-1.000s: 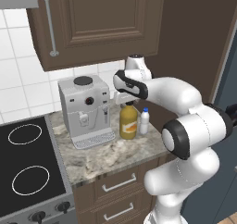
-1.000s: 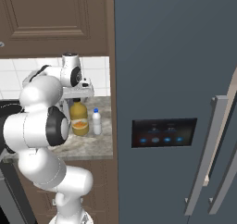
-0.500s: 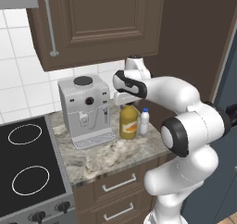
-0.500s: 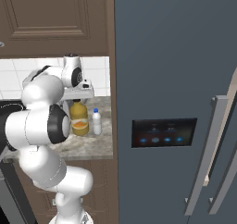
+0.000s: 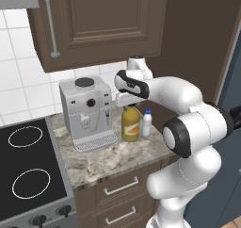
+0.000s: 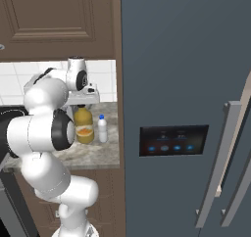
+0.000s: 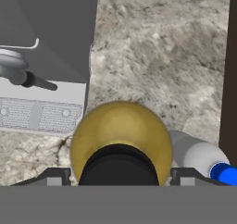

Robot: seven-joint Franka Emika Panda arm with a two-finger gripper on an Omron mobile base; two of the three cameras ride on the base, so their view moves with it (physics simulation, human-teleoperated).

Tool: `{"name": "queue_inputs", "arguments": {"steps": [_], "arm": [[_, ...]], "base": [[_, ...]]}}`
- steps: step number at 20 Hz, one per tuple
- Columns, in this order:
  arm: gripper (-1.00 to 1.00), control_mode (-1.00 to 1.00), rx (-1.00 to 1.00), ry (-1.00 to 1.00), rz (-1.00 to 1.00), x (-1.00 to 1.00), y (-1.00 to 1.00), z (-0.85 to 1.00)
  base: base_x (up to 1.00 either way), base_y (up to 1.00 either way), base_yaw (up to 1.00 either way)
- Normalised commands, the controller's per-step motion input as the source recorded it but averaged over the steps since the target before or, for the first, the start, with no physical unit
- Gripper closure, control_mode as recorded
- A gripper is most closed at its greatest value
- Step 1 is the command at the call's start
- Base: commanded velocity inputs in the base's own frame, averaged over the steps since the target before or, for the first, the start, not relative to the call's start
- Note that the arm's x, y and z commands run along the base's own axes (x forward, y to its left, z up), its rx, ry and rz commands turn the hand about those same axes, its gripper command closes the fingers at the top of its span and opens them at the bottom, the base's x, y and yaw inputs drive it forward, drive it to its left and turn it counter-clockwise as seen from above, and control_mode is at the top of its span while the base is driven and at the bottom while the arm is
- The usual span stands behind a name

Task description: Place the drinks on the dining counter in a tight cluster.

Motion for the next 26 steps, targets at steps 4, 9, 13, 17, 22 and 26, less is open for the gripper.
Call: {"name": "queue_inputs", "arguments": {"steps": [4, 9, 13, 17, 22, 26], "arm": [[1.0, -1.0, 0.0, 0.0, -0.01, -0.27, 0.0, 0.0], [1.0, -1.0, 0.0, -0.1, 0.0, -0.64, 0.0, 0.14], [1.0, -1.0, 0.0, -0.15, 0.0, -0.44, 0.0, 0.41], [1.0, -1.0, 0.0, -0.15, 0.0, -0.43, 0.0, 0.72], [1.0, -1.0, 0.0, -0.03, 0.0, -0.4, 0.0, 0.71], [1.0, -1.0, 0.0, 0.09, 0.0, -0.58, 0.0, 0.59]], "base": [[0.0, 0.0, 0.0], [0.0, 0.0, 0.0], [0.0, 0.0, 0.0], [0.0, 0.0, 0.0], [0.0, 0.0, 0.0], [0.0, 0.0, 0.0]]}}
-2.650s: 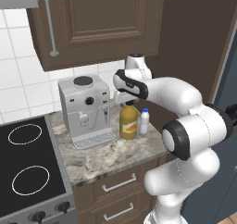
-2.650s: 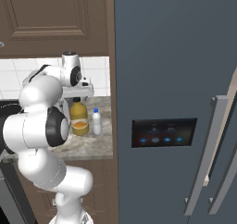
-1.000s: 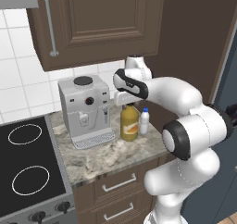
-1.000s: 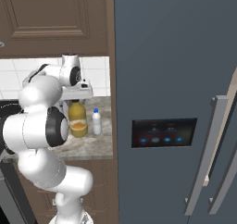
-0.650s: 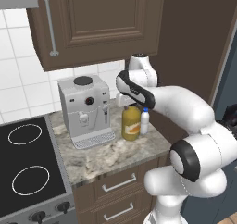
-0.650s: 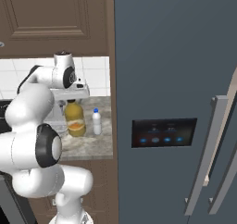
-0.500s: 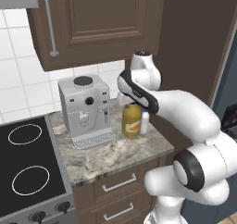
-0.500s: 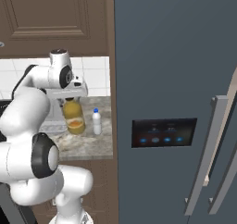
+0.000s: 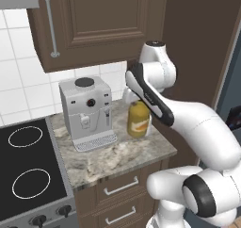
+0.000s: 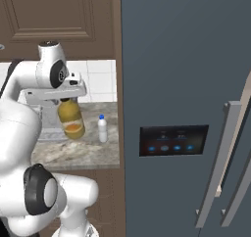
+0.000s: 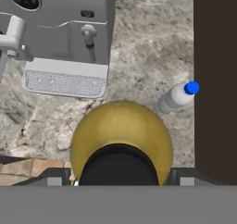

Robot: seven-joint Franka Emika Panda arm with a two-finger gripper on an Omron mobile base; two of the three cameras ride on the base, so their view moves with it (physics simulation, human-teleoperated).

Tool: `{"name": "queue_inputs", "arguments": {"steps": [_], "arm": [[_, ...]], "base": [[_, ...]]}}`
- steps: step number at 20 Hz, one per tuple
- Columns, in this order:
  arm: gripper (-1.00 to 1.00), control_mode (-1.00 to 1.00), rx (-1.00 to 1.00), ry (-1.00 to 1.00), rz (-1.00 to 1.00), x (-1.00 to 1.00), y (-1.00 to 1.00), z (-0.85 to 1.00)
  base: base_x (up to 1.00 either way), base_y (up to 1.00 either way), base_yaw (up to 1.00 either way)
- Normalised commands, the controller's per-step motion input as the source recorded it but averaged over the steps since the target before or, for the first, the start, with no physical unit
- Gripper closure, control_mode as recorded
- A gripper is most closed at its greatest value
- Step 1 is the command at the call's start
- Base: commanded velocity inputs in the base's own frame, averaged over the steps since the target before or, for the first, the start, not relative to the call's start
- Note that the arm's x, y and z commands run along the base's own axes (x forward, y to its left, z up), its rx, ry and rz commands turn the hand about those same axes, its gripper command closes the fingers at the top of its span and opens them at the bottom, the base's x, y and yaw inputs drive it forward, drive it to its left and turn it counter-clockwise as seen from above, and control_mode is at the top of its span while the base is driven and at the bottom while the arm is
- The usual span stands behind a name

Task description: Place the drinks on the dining counter in a tight cluster.

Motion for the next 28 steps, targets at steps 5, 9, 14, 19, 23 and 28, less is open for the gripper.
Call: {"name": "queue_inputs", "arguments": {"steps": [5, 9, 14, 19, 23, 28], "arm": [[1.0, -1.0, 0.0, 0.11, 0.0, -0.65, -0.05, 0.56], [1.0, -1.0, 0.0, 0.06, 0.0, -0.67, -0.11, 0.52], [1.0, -1.0, 0.0, 0.0, 0.0, -0.56, -0.16, 0.23], [1.0, -1.0, 0.0, 0.0, 0.0, -0.05, -0.01, 0.01], [1.0, -1.0, 0.0, 0.0, 0.0, 0.0, 0.0, 0.0], [1.0, -1.0, 0.0, 0.0, 0.0, -0.07, 0.0, 0.0]], "base": [[0.0, 0.0, 0.0], [0.0, 0.0, 0.0], [0.0, 0.0, 0.0], [0.0, 0.0, 0.0], [0.0, 0.0, 0.0], [0.0, 0.0, 0.0]]}}
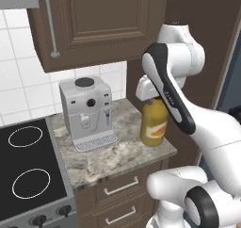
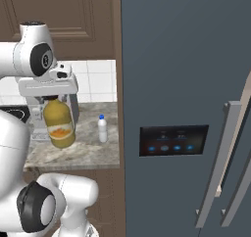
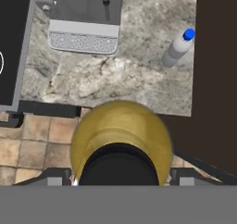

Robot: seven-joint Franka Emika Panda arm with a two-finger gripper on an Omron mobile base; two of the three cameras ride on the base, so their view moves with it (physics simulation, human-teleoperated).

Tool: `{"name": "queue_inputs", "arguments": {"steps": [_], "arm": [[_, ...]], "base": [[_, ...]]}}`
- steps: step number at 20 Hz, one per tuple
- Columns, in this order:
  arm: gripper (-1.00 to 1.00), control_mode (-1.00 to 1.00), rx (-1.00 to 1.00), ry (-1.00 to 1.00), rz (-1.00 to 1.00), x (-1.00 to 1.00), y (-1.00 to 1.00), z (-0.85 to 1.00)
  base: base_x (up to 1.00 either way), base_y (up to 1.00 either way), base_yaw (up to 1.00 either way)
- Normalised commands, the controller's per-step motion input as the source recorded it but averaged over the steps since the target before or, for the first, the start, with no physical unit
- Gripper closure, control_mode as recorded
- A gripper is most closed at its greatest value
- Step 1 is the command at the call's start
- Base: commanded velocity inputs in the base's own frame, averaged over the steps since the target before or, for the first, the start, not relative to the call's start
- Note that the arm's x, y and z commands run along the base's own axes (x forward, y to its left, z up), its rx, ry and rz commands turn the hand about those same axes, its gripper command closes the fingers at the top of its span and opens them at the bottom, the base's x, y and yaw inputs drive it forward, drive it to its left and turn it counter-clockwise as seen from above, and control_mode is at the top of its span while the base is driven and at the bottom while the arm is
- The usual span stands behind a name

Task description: Place the drinks on the dining counter in a tight cluster.

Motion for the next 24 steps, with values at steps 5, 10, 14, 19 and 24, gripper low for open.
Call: {"name": "queue_inputs", "arguments": {"steps": [5, 10, 14, 19, 24], "arm": [[1.0, 1.0, 0.0, 0.0, 0.0, 0.0, 0.0, 0.0], [1.0, 1.0, 0.0, 0.0, 0.0, 0.0, 0.0, 0.0], [1.0, 1.0, 0.0, 0.0, 0.0, 0.0, 0.0, 0.0], [1.0, 1.0, 0.0, 0.0, 0.0, 0.0, 0.0, 0.0], [1.0, 1.0, 0.0, 0.0, 0.0, 0.0, 0.0, 0.0]], "base": [[-0.9, 0.08, -0.01], [-1.0, 0.37, -0.25], [-0.99, 0.51, -0.55], [-0.75, 0.26, -0.77], [-0.46, 0.14, -0.87]]}}
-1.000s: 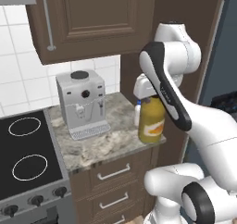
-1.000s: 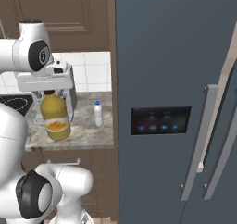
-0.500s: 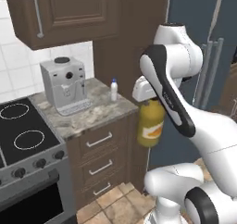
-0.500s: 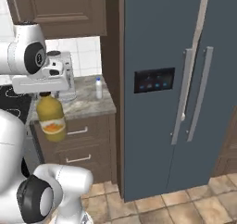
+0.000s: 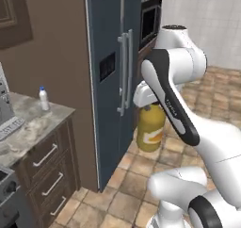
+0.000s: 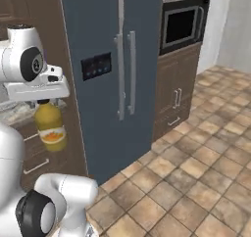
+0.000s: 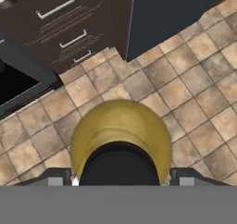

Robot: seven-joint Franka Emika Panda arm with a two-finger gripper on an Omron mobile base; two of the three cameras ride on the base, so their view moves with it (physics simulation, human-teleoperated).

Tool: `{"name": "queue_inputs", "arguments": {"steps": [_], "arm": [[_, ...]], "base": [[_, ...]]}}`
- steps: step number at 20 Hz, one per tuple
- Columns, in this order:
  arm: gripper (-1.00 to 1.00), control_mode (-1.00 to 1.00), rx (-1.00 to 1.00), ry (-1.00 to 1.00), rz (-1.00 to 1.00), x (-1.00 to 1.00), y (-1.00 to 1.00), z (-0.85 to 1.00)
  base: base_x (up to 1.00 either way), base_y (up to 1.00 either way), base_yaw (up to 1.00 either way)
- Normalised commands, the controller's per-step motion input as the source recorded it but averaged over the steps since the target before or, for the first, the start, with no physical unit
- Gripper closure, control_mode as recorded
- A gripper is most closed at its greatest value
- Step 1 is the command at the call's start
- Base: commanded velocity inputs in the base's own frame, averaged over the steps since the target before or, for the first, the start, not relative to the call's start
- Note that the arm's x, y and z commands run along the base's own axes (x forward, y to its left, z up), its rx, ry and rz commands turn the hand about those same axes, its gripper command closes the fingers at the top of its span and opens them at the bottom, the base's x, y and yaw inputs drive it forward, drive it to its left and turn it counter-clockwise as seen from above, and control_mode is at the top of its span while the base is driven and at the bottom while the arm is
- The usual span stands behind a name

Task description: Place the drinks on the dining counter in a tight cluster.

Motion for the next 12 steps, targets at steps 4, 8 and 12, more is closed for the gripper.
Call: {"name": "queue_inputs", "arguments": {"steps": [4, 8, 12], "arm": [[1.0, 1.0, 0.0, 0.0, 0.0, 0.0, 0.0, 0.0], [1.0, 1.0, 0.0, 0.0, 0.0, 0.0, 0.0, 0.0], [1.0, 1.0, 0.0, 0.0, 0.0, 0.0, 0.0, 0.0]], "base": [[-0.26, 0.19, -0.92], [-0.16, 0.21, -0.92], [-0.16, 0.24, -0.9]]}}
